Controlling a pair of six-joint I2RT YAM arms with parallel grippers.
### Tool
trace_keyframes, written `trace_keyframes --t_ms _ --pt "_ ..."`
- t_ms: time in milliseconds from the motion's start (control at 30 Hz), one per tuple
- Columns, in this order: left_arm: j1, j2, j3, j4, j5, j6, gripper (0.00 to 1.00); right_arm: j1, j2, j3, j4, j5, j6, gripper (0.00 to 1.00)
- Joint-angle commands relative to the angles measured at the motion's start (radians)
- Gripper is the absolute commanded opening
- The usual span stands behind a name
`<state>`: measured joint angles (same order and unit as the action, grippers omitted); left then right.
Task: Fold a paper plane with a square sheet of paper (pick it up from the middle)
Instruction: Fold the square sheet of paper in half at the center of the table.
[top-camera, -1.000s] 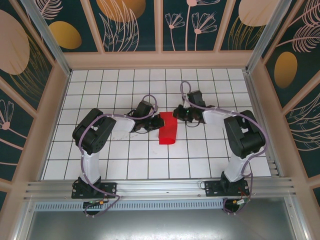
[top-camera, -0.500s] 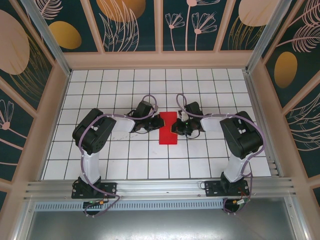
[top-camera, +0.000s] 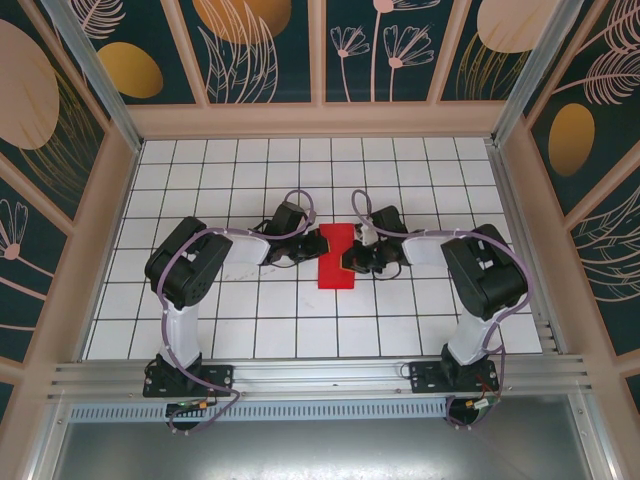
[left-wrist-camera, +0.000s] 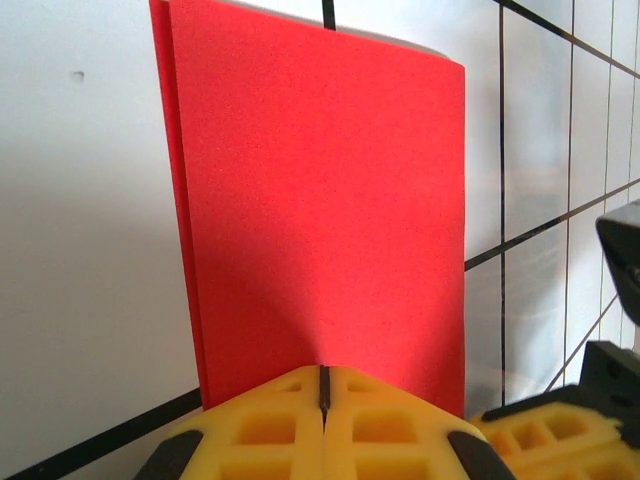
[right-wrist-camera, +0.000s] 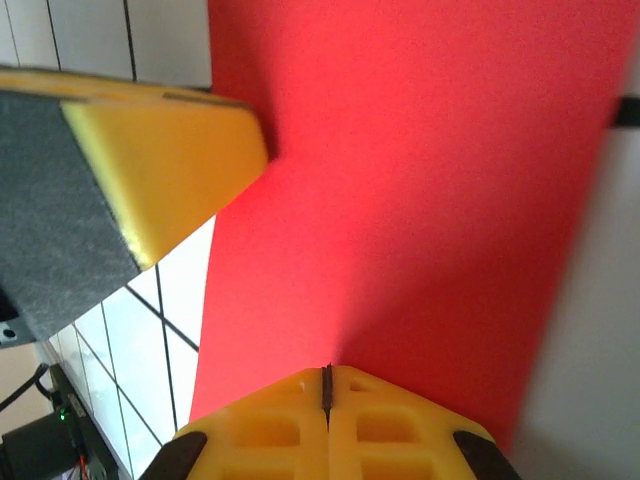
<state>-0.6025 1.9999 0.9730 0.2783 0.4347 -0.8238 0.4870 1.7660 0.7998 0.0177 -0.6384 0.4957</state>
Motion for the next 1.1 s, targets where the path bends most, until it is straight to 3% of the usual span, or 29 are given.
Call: trace_keyframes --t_ms 0,500,700,1067 --pt "0.012 0.153 -0.096 -0.288 -0.196 0.015 0.0 0.009 0.003 -0.013 -0.004 -0.027 -0.001 0.0" --pt "0.012 0.161 -0.106 -0.278 -0.211 0.002 0.0 0.009 -0.187 -0.244 -0.115 -0.013 -0.03 0.0" --pt "0.012 0.159 -0.1 -0.278 -0.208 0.006 0.0 -0.014 -0.253 -0.142 -0.14 0.019 -0.037 0.0" --pt "0.011 0.143 -0.094 -0.288 -0.2 0.008 0.0 -0.012 0.011 0.049 0.021 0.015 0.012 0.0"
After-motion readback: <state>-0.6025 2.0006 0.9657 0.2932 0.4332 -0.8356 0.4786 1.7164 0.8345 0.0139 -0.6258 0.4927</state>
